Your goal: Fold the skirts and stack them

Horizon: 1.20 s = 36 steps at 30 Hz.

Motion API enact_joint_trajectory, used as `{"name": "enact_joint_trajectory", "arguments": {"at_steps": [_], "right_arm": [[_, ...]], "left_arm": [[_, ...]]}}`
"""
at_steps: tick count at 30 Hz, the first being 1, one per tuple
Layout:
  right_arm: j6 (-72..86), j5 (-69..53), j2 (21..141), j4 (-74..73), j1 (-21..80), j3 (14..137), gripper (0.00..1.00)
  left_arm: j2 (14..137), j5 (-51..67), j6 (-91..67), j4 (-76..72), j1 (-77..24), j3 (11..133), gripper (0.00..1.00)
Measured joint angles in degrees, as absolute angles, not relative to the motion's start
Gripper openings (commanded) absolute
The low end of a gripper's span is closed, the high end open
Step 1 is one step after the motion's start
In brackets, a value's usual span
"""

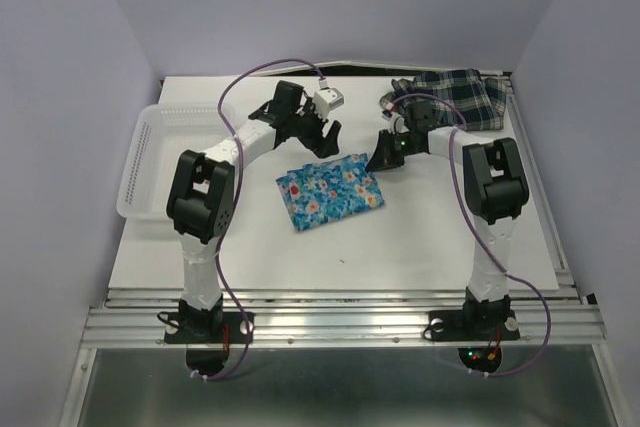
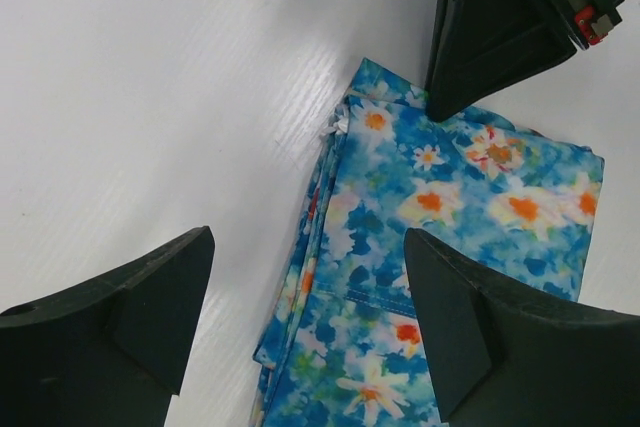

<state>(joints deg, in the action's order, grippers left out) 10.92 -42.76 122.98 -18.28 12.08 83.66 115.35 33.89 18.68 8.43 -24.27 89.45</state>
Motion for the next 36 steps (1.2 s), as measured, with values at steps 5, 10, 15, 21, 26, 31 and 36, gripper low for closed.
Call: {"name": "enact_joint_trajectory", "arguments": {"at_steps": [5, 10, 15, 21, 26, 31, 36], "right_arm": [[7.66, -45.21, 121.82, -17.02, 12.08, 82.89, 0.01], [0.58, -47.09, 118.15, -17.21, 12.32, 81.76, 0.01], [-6.37, -47.68, 115.94, -17.72, 13.3, 81.76, 0.01], [-11.31, -47.62, 115.83, -19.16, 14.63, 81.76, 0.01], [-13.41, -47.59, 115.83, -19.51, 15.29, 81.76, 0.01], [-14.17, -47.64, 115.83, -19.59, 15.49, 81.76, 0.01], [-14.2, -47.88, 114.85, -19.73, 15.86, 81.76, 0.01]], "left_arm": [[116.03, 35.38, 20.18, 6.09, -24.27, 89.45, 0.96], [117.1, 38.06, 22.55, 3.31, -23.88, 89.27, 0.99], [117.12, 41.12, 27.31, -0.16, -23.11, 87.07, 0.98], [117.14, 45.93, 38.92, 1.87, -22.76, 86.94, 0.99], [117.23, 49.15, 45.91, 4.43, -22.94, 87.09, 0.99], [119.85, 51.79, 49.32, 7.16, -23.33, 89.86, 0.99], [122.69, 54.26, 49.5, 8.93, -23.81, 92.27, 0.97]]}}
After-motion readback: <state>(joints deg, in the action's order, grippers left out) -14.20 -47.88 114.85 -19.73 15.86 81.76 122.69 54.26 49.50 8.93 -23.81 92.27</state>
